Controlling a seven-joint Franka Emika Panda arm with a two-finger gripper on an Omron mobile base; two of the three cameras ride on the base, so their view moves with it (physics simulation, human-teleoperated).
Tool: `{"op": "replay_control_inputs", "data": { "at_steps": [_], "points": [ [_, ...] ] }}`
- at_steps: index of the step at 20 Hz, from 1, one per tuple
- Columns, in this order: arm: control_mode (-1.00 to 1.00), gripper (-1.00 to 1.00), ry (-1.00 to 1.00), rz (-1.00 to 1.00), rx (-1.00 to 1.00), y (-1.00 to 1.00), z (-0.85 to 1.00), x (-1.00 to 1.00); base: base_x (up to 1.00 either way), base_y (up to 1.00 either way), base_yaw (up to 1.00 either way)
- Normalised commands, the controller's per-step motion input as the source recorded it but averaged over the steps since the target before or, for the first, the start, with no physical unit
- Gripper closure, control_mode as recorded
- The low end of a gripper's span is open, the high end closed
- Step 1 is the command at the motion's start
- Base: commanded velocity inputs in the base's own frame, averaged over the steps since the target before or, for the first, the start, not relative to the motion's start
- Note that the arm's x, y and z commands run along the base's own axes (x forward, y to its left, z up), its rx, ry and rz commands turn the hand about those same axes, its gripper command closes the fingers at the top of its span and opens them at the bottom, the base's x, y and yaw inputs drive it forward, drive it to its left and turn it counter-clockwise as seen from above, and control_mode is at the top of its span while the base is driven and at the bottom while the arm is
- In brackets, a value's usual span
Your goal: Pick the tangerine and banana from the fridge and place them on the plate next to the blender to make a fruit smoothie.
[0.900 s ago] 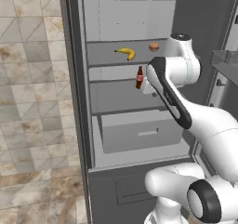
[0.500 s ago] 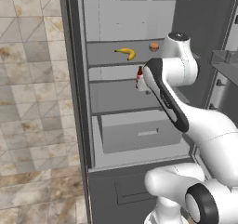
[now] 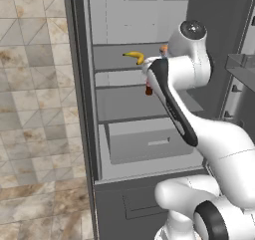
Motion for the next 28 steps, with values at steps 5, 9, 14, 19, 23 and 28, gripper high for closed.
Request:
{"op": "replay_control_inputs", "data": {
  "at_steps": [5, 9, 14, 19, 23, 28],
  "points": [
    [-1.0, -1.0, -0.08, -0.15, 0.07, 0.0, 0.72, 0.62, 0.0, 0.0, 0.0],
    [-1.0, -1.0, 0.09, -0.11, 0.09, 0.0, 0.04, 0.91, 0.0, 0.0, 0.0],
    [-1.0, -1.0, 0.12, -0.01, 0.07, 0.0, -0.17, 0.42, 0.0, 0.0, 0.0],
    [-1.0, -1.0, 0.15, 0.0, 0.0, 0.0, -0.51, 0.29, 0.0, 0.0, 0.0],
    [-1.0, -1.0, 0.13, 0.0, 0.0, 0.03, -0.71, 0.51, 0.0, 0.0, 0.0],
    [-1.0, -1.0, 0.02, -0.01, 0.0, 0.08, -0.35, 0.59, 0.0, 0.0, 0.0]
  ]
}}
